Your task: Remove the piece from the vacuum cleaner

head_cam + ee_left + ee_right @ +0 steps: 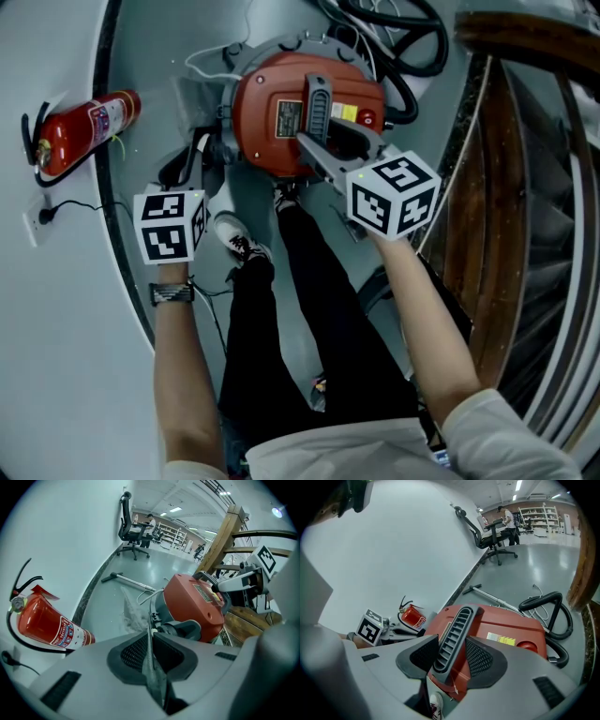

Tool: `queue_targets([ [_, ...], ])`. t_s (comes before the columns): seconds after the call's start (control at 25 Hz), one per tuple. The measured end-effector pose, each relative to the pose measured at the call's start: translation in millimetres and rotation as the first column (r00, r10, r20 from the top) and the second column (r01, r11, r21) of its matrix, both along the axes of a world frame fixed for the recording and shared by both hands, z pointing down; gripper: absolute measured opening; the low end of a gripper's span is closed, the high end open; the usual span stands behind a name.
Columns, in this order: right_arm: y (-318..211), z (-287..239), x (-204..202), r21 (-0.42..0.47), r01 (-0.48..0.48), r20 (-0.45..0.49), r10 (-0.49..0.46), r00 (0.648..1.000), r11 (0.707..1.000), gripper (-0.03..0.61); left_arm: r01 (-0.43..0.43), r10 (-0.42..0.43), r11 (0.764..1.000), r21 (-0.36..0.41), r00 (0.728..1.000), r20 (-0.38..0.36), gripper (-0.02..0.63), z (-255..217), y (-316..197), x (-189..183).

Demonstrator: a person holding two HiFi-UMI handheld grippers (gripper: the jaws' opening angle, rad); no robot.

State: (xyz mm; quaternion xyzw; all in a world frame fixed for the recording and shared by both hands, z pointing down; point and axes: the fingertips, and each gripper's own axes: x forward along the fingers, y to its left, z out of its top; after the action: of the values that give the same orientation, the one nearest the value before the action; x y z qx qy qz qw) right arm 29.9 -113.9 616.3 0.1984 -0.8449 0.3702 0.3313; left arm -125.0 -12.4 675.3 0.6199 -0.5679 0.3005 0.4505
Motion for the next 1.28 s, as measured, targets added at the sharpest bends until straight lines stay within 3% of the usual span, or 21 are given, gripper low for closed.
queue_targets([
  [0.44,1.3,0.1,-0.3,0.018,0.029,-0.020,-0.029,0.999,0.999,0.181,0.044,-0.045,0.999,-0.004,0.999,-0.005,0.038,0.3,3.2,-7.1],
  [1.0,0.2,-0.9,1.1,0.028,0.023,-0.029,-0.023,0.999,0.999,0.183,0.041,-0.041,0.999,0.005,0.999,0.010,0.038,-0.8,2.4,-7.5],
  [1.28,0.1,-1.1,0.9,0.032,0.017,-0.029,-0.016,0.999,0.999,0.183,0.192,-0.193,0.981,-0.012,0.981,-0.018,0.037,0.1,5.3,-14.7],
])
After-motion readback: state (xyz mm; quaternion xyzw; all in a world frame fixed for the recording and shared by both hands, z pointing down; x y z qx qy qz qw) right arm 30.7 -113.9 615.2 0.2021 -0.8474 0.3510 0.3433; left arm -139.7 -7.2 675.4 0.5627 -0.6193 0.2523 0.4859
